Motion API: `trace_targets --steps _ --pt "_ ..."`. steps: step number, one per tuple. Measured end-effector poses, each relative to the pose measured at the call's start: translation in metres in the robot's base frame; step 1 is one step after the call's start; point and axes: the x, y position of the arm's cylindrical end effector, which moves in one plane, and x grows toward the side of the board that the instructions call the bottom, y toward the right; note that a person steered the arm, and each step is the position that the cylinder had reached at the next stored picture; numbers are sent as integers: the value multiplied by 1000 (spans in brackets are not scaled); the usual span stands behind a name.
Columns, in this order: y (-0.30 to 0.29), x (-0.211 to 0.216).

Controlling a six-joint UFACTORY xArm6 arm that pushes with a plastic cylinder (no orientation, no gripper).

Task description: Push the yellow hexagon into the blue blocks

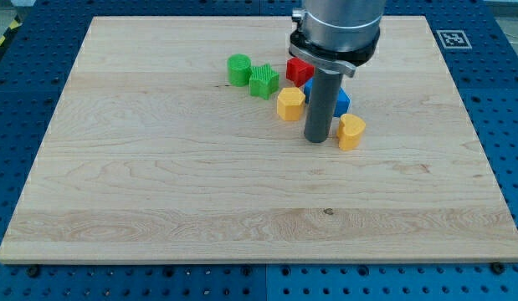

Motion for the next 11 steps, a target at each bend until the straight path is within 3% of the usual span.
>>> trace_targets --steps 2,3,5,6,7,10,11 --pt "119 0" --pt "131 1" --pt "-55 12" --pt "-131 -14" --pt "-127 -51" --pt "75 -50" --pt "92 -50"
